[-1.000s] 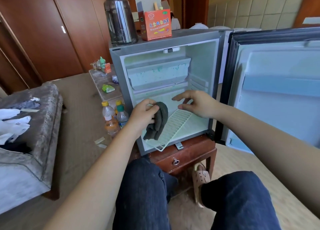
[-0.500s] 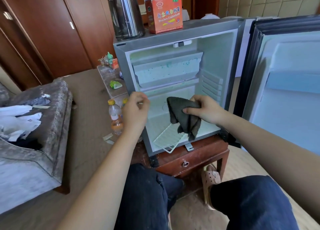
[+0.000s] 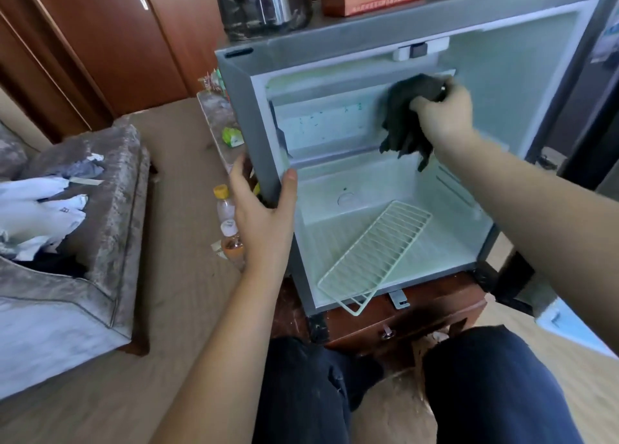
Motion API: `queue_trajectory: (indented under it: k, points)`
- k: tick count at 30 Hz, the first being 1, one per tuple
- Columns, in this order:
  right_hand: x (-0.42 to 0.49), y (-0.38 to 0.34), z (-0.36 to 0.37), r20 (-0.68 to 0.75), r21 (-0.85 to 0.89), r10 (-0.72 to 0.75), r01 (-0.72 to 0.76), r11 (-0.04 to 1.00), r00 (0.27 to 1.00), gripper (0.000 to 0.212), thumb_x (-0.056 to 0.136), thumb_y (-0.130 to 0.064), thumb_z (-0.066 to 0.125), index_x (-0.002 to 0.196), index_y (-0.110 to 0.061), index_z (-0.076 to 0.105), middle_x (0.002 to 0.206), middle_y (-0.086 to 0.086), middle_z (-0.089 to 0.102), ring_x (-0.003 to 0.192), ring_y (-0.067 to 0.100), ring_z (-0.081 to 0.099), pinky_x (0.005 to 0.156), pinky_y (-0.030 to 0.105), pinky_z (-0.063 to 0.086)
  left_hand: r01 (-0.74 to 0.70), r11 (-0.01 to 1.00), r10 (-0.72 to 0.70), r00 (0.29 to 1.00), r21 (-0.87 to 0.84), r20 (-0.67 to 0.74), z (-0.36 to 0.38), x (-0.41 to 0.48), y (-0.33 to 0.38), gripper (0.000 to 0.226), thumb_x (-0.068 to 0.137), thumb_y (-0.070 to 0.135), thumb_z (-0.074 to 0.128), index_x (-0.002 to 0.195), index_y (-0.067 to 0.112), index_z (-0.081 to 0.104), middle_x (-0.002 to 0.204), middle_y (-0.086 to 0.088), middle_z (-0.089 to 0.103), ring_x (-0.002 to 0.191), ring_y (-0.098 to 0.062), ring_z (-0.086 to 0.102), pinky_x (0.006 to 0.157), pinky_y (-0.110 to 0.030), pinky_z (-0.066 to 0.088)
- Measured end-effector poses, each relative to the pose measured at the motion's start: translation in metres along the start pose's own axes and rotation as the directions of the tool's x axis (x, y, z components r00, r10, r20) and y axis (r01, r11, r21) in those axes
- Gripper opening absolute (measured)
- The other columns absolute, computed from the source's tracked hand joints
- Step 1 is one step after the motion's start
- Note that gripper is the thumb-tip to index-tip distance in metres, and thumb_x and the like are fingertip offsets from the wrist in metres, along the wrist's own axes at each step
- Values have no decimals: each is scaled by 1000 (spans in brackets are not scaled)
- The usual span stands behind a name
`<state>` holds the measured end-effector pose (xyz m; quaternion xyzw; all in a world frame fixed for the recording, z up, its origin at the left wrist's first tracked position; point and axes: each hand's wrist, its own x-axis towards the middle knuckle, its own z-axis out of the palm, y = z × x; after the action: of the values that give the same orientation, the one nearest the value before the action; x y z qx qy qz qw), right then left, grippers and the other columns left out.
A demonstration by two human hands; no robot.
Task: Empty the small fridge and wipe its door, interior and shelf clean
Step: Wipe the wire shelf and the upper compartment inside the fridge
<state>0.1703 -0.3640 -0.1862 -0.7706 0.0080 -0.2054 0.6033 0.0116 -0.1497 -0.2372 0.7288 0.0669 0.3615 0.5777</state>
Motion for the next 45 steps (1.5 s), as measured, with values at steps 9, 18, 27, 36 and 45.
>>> queue_trajectory:
  k: [9,18,27,36,45]
  points:
    - [58,-9,15,-89,-460,-166,107,881,982,36,89,-15,40,118,-2,57,131,20,48,117,36,46,101,36,38,-70,989,70,998,128,1,-12,13,-8,46,85,35,72,125,23,52,111,25,64,104,2,62,84,-21,50]
    - [47,1,28,324,-567,-405,518,641,855,54,83,-8,40,135,-12,54,141,15,49,130,35,40,104,33,34,-134,989,141,977,56,-159,10,7,-29,49,85,49,60,127,25,50,117,19,60,105,2,60,82,-9,44]
    - [60,42,-25,63,-645,-444,376,665,894,33,81,3,50,113,1,50,124,22,43,94,40,52,82,44,44,-166,937,234,952,306,-199,18,9,-53,60,88,51,46,122,2,50,115,-8,65,100,-28,61,81,1,27]
    - [43,49,44,45,-512,-337,312,801,940,18,80,-5,56,97,0,56,100,22,63,92,36,58,71,29,35,-217,915,290,940,341,-180,19,12,-61,62,90,53,46,118,-3,50,107,-12,66,89,-32,62,81,-1,28]
    - [-8,5,121,433,-406,-390,562,721,813,23,82,-6,56,104,-5,59,105,15,63,95,32,59,70,29,37,-287,876,376,909,388,-177,19,13,-59,68,94,61,38,112,-4,50,104,-15,64,88,-34,61,77,-20,32]
